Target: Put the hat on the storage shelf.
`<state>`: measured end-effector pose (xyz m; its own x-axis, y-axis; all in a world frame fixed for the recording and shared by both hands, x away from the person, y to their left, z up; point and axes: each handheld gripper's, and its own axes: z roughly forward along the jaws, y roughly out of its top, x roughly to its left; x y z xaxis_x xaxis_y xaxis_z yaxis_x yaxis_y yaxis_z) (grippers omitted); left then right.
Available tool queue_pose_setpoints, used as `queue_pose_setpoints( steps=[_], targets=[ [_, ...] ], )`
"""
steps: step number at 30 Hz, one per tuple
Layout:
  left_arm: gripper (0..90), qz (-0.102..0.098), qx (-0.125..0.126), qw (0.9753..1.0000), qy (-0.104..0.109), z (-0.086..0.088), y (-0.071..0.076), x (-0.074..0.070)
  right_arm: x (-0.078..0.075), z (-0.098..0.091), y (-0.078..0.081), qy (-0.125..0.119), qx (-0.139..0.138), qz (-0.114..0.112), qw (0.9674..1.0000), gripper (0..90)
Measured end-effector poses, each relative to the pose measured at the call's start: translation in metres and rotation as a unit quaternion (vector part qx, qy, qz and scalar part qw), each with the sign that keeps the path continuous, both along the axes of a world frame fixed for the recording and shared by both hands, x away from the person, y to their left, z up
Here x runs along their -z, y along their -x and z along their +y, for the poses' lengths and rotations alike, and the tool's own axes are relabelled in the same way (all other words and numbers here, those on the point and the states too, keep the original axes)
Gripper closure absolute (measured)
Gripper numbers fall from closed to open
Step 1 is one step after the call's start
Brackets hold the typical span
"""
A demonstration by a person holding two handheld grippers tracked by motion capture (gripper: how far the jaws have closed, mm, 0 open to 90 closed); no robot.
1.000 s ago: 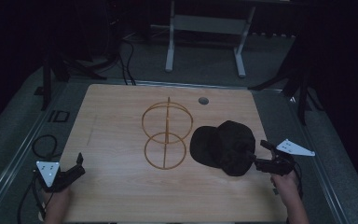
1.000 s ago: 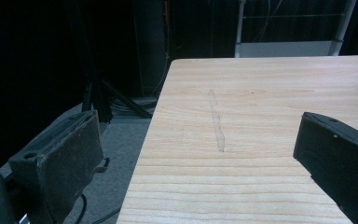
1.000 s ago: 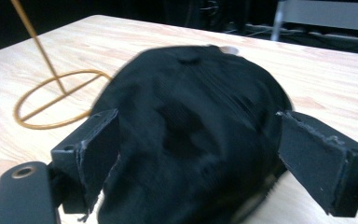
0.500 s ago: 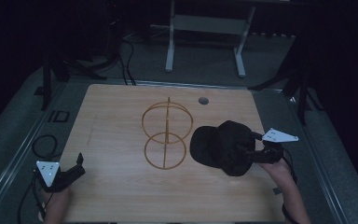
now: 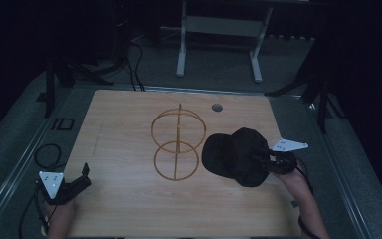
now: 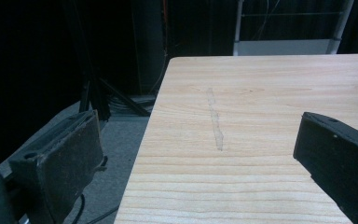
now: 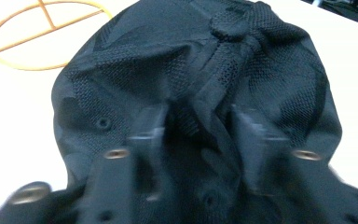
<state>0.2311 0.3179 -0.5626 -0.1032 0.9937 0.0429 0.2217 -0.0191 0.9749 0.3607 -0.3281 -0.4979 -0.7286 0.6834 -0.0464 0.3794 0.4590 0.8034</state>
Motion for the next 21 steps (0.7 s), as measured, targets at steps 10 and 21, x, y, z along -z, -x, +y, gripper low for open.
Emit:
queue_pose_setpoints(
  steps=[10, 21],
  targets=[
    [1.8, 0.0, 0.001, 1.0, -0.002, 0.0, 0.0, 0.0, -0.003, -0.001, 0.003, -0.011, 0.001, -0.007, 0.9999, 88.3],
    [1.8, -0.001, 0.0, 1.0, 0.0, 0.0, 0.0, 0.0, -0.018, -0.003, 0.011, -0.018, 0.007, -0.023, 0.9995, 88.9]
  ],
)
